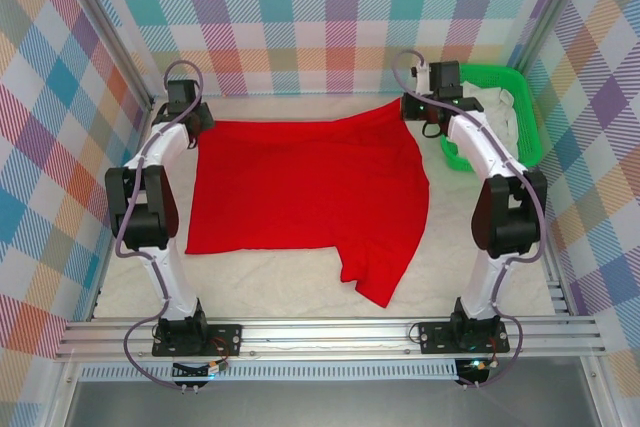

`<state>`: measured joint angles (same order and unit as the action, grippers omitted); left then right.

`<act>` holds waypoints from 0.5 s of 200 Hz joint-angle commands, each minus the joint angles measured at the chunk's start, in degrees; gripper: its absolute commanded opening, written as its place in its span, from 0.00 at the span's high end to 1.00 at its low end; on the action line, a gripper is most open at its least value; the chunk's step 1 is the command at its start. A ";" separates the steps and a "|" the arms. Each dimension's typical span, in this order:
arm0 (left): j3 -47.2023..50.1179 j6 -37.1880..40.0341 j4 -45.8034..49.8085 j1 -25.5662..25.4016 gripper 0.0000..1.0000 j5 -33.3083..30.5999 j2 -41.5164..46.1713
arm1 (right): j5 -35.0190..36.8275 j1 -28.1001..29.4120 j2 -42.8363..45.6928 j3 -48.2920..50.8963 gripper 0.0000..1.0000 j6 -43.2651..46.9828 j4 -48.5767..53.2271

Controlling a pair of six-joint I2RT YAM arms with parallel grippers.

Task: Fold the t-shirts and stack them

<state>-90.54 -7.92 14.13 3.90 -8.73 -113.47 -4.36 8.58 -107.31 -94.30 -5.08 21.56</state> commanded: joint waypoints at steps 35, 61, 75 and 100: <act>5.30 -1.98 -1.91 0.35 1.00 1.78 4.28 | -1.95 -0.32 7.26 12.09 1.00 -4.33 -6.16; 8.16 -3.18 -2.56 0.37 1.00 1.89 5.47 | -1.97 -0.32 10.11 18.43 1.00 -5.62 -8.30; 10.14 -3.98 -3.18 0.33 1.00 2.03 6.05 | -1.71 -0.32 11.25 21.56 1.00 -6.06 -9.03; 13.06 -5.41 -3.32 0.32 1.00 2.29 5.96 | -1.19 -0.34 12.63 26.95 1.00 -6.41 -10.17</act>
<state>-80.07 -11.05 12.43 3.90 -7.05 -109.80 -5.17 8.58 -97.27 -71.09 -10.09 14.81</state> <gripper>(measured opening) 0.046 0.054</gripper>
